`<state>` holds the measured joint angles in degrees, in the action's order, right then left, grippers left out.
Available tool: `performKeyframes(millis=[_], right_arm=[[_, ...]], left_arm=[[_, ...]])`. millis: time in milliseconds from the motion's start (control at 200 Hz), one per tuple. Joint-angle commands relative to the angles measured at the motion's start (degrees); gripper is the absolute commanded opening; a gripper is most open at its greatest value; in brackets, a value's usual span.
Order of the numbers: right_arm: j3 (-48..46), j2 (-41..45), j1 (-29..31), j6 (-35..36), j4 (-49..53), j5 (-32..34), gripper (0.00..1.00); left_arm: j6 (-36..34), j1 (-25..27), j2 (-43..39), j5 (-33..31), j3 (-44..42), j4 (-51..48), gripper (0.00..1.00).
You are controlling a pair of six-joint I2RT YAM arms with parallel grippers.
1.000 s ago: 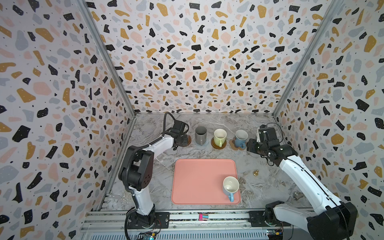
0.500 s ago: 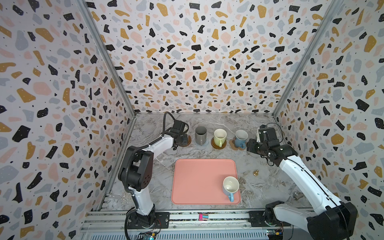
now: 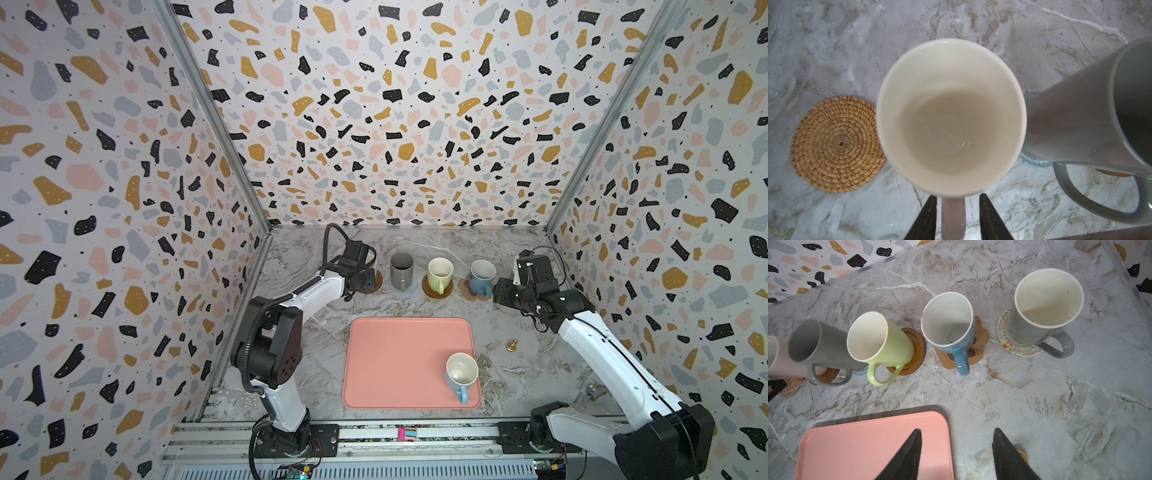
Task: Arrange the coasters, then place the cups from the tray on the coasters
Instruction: 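Lower the cream mug onto the wooden coaster beside the grey mug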
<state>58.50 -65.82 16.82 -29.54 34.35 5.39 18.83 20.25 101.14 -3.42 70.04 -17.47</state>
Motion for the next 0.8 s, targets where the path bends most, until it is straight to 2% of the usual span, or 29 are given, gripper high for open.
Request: performKeyframes(millis=[0,796], right_arm=[[-0.6,1.8,-0.2,-0.5,0.5,0.1,0.57],[-1.2,3.6,-0.2,-0.7,1.2,0.2,0.57]], left_arm=[[0.2,-0.4,-1.9,1.1,-0.9,1.2,0.36],[0.8,-0.4,-5.3,2.1,-3.2,1.0,0.39]])
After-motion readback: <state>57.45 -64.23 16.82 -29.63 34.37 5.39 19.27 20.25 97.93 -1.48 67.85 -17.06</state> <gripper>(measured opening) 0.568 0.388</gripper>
